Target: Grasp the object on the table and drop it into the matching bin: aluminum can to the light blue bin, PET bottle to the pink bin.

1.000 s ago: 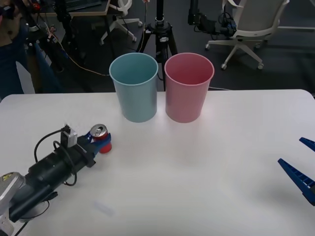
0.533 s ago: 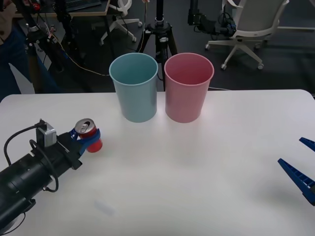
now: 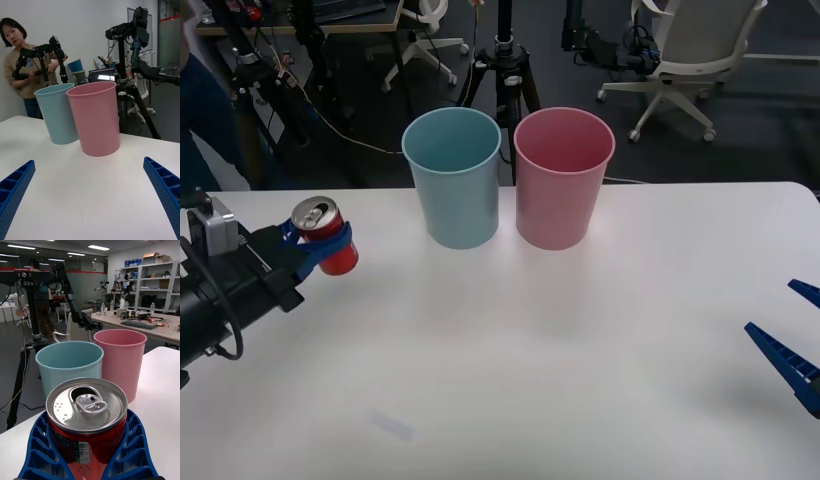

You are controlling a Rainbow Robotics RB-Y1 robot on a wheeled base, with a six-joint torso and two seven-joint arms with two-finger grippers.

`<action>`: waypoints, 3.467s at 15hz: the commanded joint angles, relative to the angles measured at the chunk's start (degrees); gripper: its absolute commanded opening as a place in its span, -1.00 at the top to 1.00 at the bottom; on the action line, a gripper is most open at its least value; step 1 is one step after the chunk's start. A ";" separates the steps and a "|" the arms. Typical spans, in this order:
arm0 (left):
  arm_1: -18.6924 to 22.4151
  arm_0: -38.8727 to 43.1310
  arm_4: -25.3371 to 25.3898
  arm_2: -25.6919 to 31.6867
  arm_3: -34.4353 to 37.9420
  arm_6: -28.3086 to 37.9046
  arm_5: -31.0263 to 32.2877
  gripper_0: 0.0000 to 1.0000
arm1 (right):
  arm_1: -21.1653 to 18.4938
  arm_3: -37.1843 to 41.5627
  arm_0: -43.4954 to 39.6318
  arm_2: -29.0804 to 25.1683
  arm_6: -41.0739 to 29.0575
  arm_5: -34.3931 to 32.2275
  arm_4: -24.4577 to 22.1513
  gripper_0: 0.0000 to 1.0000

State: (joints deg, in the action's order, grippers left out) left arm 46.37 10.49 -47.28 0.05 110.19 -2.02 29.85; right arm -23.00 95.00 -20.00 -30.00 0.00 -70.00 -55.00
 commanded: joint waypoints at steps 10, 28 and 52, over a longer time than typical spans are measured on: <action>20.07 -23.41 17.48 -14.29 0.73 0.79 -15.79 1.00 | 0.00 0.00 0.00 0.00 0.00 0.00 0.00 -1.00; 0.21 -58.04 17.22 -36.00 -35.04 -1.41 -14.99 1.00 | 0.00 0.00 0.00 0.00 0.00 0.00 0.00 -1.00; -6.56 -58.57 13.44 -36.00 -38.74 -0.88 -16.93 -1.00 | 0.00 0.00 0.00 0.00 0.00 0.00 0.00 -1.00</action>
State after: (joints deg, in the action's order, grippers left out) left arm 39.74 -48.08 -33.91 -36.00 71.40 -2.89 12.83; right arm -23.00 95.00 -20.00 -30.00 0.00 -70.00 -55.00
